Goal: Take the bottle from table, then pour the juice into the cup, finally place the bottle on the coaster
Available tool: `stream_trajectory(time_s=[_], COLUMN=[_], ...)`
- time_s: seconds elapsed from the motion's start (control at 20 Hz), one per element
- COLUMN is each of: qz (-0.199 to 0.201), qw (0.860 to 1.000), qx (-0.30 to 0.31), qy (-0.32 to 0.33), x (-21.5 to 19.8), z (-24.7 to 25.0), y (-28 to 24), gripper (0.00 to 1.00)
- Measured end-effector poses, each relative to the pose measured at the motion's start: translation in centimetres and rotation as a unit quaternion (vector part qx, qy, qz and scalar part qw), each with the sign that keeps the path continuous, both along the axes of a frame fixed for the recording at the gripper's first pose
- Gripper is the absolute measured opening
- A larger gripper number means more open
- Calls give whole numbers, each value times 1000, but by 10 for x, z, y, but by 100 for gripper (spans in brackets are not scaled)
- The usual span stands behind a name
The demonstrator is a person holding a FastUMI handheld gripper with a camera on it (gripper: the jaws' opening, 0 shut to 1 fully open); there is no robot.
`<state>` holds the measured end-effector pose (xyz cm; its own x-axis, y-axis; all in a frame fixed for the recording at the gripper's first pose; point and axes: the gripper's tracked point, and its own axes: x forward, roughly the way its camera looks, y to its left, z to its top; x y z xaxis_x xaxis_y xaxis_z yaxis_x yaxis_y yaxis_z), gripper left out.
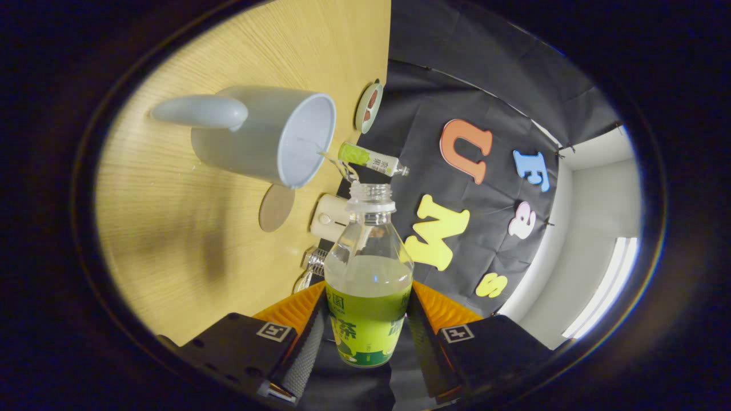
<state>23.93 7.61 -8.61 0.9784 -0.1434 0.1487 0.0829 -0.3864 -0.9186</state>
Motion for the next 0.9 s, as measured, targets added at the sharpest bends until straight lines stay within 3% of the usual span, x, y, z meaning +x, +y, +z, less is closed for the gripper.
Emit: stream_trajectory(time_s=[0.9], qz=[-26], qw=[998], qx=[-56], qy=[-7], x=[-8], z=[34], y=[-4], gripper=[80])
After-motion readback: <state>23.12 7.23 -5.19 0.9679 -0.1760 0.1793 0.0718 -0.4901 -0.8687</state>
